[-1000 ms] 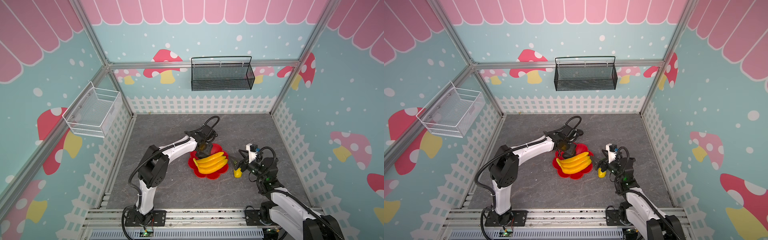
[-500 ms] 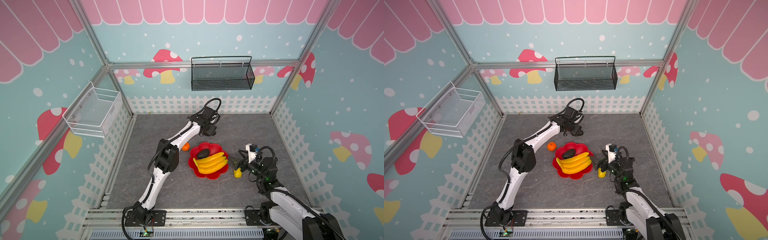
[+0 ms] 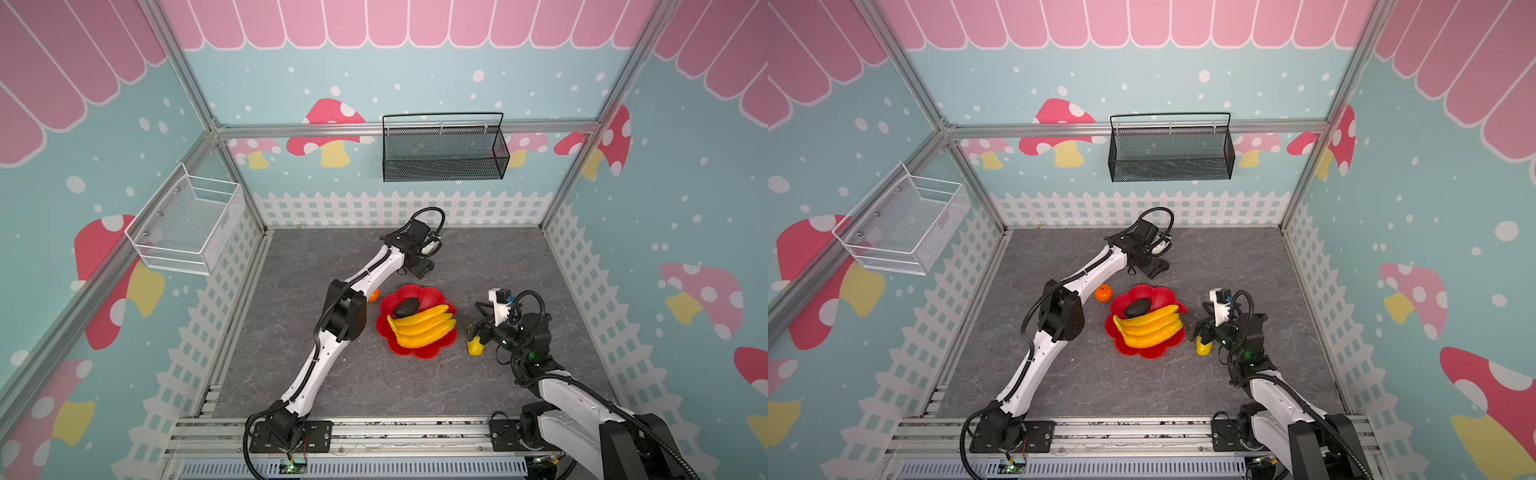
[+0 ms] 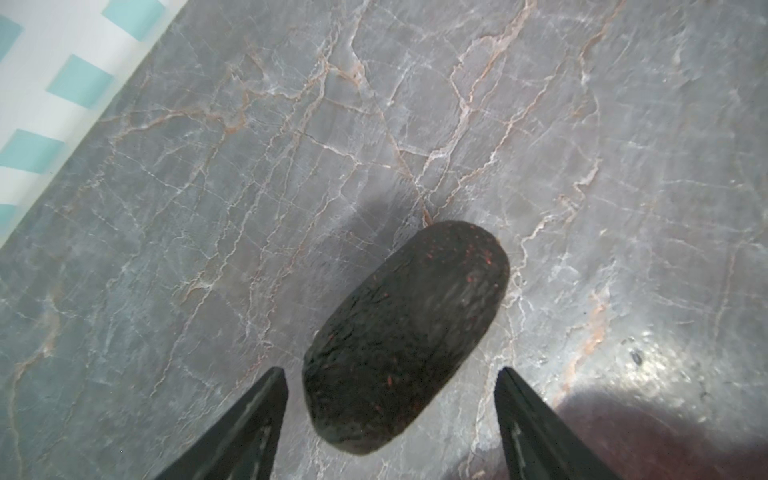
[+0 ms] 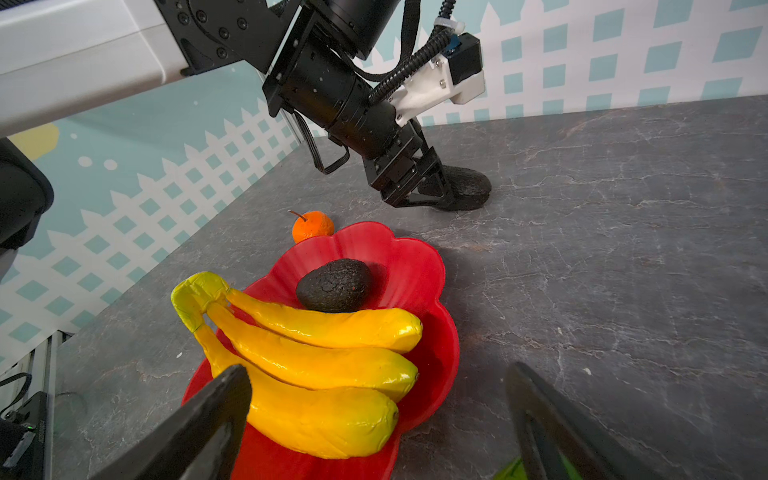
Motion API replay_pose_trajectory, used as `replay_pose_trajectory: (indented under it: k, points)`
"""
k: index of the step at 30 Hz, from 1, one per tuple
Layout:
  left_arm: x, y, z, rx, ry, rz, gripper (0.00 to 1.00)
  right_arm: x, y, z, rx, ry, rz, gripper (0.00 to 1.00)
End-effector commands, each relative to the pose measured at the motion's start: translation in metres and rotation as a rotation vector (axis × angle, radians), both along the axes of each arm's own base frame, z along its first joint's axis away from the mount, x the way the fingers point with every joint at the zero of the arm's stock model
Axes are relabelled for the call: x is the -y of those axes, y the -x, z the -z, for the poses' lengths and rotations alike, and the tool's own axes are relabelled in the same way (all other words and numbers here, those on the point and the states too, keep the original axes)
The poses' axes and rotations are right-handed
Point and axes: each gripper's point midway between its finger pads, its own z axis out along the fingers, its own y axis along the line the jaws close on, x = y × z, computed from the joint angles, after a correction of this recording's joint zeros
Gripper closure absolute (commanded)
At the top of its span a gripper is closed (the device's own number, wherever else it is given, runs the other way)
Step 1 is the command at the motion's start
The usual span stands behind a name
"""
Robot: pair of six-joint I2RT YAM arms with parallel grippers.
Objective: Place and organize the fake fruits in the fruit bowl
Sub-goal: 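Grasp the second avocado with the left gripper, then place the second avocado in the bowl beside the first with the left gripper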
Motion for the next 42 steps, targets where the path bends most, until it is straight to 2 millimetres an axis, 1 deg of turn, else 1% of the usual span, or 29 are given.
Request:
replay_pose_trajectory:
  k: [1,6,10,13,16,19,20,23,26,28,30,33,37,40,42]
  points:
    - [0.002,-0.001,0.013,-0.007,-0.018,0.035,0.21,-0.003,-0.004,-0.016,0.058,-0.001,-0.01,0.02]
    - [0.011,-0.003,0.016,-0.004,0.013,0.065,0.18,-0.004,-0.004,-0.014,0.052,0.0,-0.013,0.02]
    - [0.016,-0.002,0.021,-0.02,0.036,0.068,0.2,-0.003,-0.004,-0.015,0.055,0.003,-0.009,0.02]
    - [0.016,0.0,0.025,-0.026,0.03,0.062,0.23,-0.003,-0.004,-0.014,0.054,0.002,-0.009,0.02]
    - [0.013,-0.003,0.024,-0.023,0.033,0.037,0.35,-0.004,-0.004,-0.014,0.053,0.002,-0.012,0.02]
    - [0.012,-0.006,0.019,-0.024,0.064,0.012,0.53,-0.004,-0.004,-0.014,0.052,0.0,-0.015,0.02]
    - [0.011,-0.009,0.016,-0.019,0.077,0.0,0.57,-0.004,-0.004,-0.015,0.053,0.0,-0.015,0.02]
    - [0.013,-0.012,0.004,-0.008,0.135,-0.021,0.66,-0.004,-0.004,-0.014,0.051,0.001,-0.016,0.02]
    - [0.015,-0.01,-0.008,0.001,0.196,-0.014,0.74,-0.004,-0.004,-0.015,0.053,0.0,-0.015,0.02]
    - [0.015,-0.007,-0.018,0.015,0.226,-0.011,0.77,-0.003,-0.004,-0.014,0.051,0.002,-0.01,0.02]
    - [0.012,-0.004,-0.026,0.022,0.255,-0.014,0.78,-0.003,-0.005,-0.013,0.049,0.003,-0.01,0.02]
    - [0.007,0.008,-0.036,0.016,0.274,-0.015,0.79,-0.004,-0.005,-0.013,0.048,0.002,-0.017,0.02]
    - [-0.005,0.031,-0.061,0.035,0.302,-0.025,0.79,-0.004,-0.003,-0.017,0.064,0.001,-0.014,0.01]
    - [-0.013,0.057,-0.067,0.011,0.3,-0.014,0.79,-0.003,-0.002,-0.018,0.067,0.004,-0.01,0.01]
    - [-0.013,0.078,-0.065,-0.016,0.291,0.015,0.79,-0.003,-0.002,-0.018,0.067,0.003,-0.011,0.02]
